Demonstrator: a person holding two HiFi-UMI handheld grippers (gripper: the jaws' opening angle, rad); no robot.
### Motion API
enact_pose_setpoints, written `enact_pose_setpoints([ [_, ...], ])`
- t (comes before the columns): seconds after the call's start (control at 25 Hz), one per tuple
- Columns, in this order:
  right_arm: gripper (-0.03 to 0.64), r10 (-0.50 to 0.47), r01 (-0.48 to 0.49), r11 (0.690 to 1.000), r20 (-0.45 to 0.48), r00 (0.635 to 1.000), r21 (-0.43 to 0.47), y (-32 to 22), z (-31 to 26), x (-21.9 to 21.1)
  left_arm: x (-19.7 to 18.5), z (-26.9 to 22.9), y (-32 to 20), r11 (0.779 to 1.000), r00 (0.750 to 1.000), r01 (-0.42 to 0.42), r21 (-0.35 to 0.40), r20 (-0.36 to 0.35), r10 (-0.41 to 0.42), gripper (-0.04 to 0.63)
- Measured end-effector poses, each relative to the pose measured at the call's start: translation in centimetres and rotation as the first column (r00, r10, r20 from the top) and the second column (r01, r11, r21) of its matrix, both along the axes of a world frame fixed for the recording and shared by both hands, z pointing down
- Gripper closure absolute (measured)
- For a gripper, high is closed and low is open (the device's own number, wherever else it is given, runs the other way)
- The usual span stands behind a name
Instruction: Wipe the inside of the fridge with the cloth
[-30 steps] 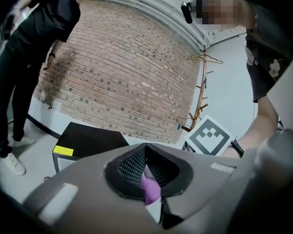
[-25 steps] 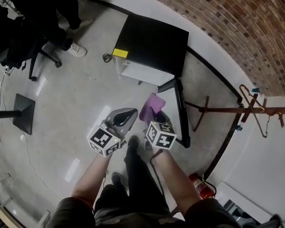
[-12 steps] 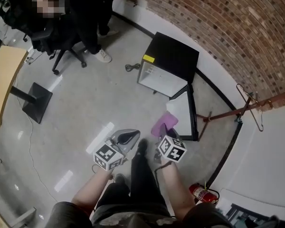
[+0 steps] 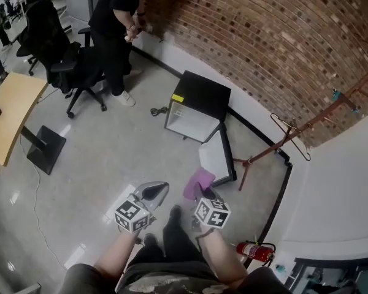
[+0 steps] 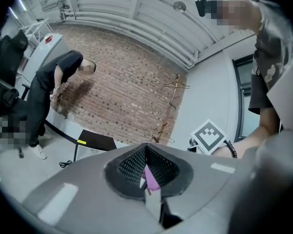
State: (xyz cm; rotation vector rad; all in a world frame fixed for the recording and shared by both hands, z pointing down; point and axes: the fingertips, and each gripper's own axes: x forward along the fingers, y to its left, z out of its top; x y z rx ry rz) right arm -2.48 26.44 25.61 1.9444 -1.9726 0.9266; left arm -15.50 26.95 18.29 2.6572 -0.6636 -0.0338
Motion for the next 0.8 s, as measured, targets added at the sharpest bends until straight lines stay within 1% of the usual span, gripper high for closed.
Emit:
enact_pose_setpoints([
  [0.12, 0.538, -0.026, 0.026, 0.999, -0.002, 1.0, 0.02, 1.5, -2.4, 0.5, 0.5, -1.9, 1.7, 1.0, 1.0, 0.01, 0.008, -0.008, -0.01, 0.578],
  [0.24, 0.538, -0.07, 0.07, 0.996, -0.002, 0.998, 0.048, 1.9, -4.6, 0.6, 0.3, -4.1, 2.7, 0.999, 0.999, 0.032, 0.032, -0.015, -0.031, 0.578],
  [0.44, 0.539, -0.16, 0.158, 0.984, 0.022, 0.987, 0.088, 3.0, -6.8, 1.5, 0.6, -5.6, 4.6, 0.991, 0.992, 0.124, 0.059, 0.002, -0.124, 0.578],
  [0.52, 0.54, -0.206, 0.203, 0.974, 0.015, 0.979, 0.099, 3.7, -7.5, 2.4, 1.5, -6.0, 5.6, 0.986, 0.988, 0.156, 0.064, 0.003, -0.156, 0.578],
  [0.64, 0.541, -0.262, 0.26, 0.959, 0.007, 0.965, 0.112, 5.1, -8.2, 4.2, 3.7, -6.2, 7.5, 0.981, 0.983, 0.179, 0.076, 0.012, -0.181, 0.578],
  [0.8, 0.545, -0.297, 0.295, 0.95, 0.003, 0.955, 0.101, 8.0, -7.9, 7.2, 6.9, -6.0, 11.0, 0.979, 0.98, 0.197, 0.055, 0.006, -0.197, 0.578],
])
